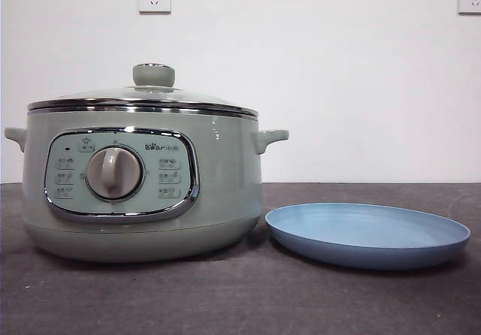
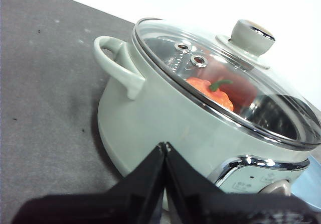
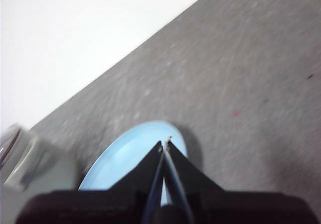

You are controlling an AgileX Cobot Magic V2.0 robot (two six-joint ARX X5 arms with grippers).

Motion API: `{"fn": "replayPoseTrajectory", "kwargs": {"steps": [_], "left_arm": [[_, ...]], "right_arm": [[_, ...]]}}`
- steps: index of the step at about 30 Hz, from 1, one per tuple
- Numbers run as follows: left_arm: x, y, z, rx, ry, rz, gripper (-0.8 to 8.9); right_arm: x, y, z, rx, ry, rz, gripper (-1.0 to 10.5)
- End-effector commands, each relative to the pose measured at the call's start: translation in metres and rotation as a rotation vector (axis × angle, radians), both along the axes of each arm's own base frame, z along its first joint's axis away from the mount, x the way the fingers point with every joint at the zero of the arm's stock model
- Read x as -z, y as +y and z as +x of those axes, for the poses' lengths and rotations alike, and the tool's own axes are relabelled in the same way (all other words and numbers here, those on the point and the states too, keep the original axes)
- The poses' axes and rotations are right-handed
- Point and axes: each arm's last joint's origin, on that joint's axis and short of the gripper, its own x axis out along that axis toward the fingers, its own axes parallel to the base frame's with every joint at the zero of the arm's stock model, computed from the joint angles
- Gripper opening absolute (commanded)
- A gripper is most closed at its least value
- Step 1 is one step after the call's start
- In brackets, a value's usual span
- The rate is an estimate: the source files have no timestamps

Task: Take the pumpkin out from the steamer,put the pumpkin in the blue plate,close the lid

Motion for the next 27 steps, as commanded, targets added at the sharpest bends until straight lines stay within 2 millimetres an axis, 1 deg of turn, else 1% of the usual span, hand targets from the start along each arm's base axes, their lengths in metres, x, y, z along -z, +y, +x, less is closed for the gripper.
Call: {"fn": "replayPoseTrajectory", "kwargs": {"steps": [1,7,11,16,21,24,27], "left_arm": [[-0.019,0.001,-0.003,-0.005,-0.053,-0.012,-0.07],[-0.055,0.002,-0.007,-0.029,-0.054,0.008,-0.07],[-0.081,0.001,-0.002,-0.022,-0.056,0.049,-0.07],[-0.113,0.000,0.011,-0.002,-0.042,0.111,-0.07],[-0.145,-0.004,0.028,0.080,-0.021,0.199,-0.07],[-0.161,-0.007,0.038,0.149,0.001,0.233,-0.07],[-0.174,-0.010,0.048,0.240,0.028,0.250,-0.05]], "right_arm": [[-0.014,0.000,-0.002,-0.013,-0.038,0.024,-0.1],[-0.051,0.000,-0.006,-0.014,-0.104,0.021,-0.1],[-0.083,0.000,-0.007,-0.021,-0.144,-0.041,-0.1],[-0.125,0.001,-0.003,-0.055,-0.183,-0.149,-0.1],[-0.164,0.004,0.009,-0.155,-0.193,-0.261,-0.1],[-0.182,0.007,0.020,-0.238,-0.173,-0.306,0.0],[-0.195,0.010,0.032,-0.338,-0.145,-0.330,0.0]]}}
